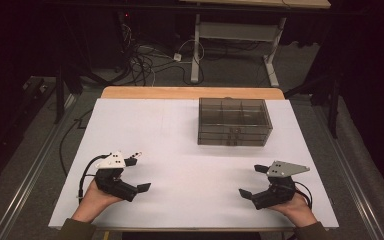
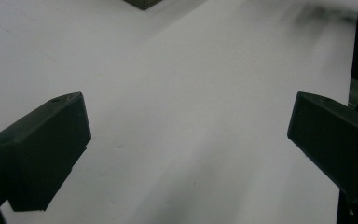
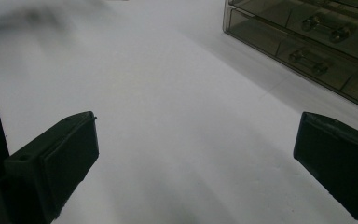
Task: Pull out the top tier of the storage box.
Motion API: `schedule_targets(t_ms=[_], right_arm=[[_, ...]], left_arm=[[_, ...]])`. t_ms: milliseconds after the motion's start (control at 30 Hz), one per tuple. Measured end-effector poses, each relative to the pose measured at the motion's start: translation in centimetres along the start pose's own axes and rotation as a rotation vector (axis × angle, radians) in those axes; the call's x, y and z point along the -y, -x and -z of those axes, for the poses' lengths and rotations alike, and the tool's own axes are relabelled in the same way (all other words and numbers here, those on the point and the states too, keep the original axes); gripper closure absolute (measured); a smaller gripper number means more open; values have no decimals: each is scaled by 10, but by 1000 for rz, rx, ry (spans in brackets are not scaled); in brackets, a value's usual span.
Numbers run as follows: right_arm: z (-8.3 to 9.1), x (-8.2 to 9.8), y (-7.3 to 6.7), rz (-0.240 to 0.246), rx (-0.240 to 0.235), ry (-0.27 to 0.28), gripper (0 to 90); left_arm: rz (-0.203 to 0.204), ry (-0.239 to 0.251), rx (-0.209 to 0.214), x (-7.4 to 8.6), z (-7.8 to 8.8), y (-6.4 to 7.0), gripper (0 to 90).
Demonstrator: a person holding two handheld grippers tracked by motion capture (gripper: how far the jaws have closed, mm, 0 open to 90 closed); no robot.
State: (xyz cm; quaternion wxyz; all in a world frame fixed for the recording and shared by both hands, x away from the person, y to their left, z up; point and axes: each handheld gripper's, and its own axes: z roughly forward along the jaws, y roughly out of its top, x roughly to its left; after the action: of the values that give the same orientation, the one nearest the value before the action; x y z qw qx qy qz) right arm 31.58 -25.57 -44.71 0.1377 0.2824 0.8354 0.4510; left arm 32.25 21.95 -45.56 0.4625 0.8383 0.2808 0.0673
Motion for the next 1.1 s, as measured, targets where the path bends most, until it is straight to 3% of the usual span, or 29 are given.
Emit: schedule_targets(t_ms=[1100], right_arm=[[-4, -7, 10, -57, 11, 48, 9]], left_arm=[[7, 17, 16, 3, -4, 2, 0]])
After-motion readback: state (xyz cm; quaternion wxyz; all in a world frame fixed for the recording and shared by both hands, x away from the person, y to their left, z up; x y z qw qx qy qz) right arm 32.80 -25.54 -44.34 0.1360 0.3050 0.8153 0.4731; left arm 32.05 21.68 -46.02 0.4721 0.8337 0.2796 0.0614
